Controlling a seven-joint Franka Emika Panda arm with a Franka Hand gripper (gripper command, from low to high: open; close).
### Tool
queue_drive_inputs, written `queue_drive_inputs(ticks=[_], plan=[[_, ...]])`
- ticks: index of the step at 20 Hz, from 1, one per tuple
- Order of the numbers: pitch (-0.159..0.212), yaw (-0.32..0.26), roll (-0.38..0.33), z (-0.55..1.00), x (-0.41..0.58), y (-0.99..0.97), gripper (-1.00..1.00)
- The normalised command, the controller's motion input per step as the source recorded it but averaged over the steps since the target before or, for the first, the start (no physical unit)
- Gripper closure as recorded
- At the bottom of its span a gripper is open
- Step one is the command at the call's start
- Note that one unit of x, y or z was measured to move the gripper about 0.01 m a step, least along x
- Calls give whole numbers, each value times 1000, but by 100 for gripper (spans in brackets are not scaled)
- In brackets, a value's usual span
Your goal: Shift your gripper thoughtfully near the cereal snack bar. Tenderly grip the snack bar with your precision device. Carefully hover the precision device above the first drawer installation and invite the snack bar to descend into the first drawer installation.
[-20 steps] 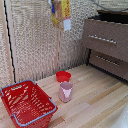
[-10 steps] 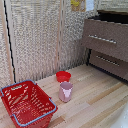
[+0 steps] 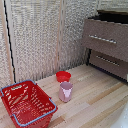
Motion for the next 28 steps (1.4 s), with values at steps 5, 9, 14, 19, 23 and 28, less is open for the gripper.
queue_drive_inputs(ticks=[5,9,14,19,23,28], plan=[[0,4,0,276,-15,-1000,100],[-24,40,0,198,0,-992,100],[-10,128,-4,25,99,-822,100],[0,131,0,-14,80,-841,100],[0,170,0,-82,164,-771,100],[50,232,0,-129,104,-499,-100]])
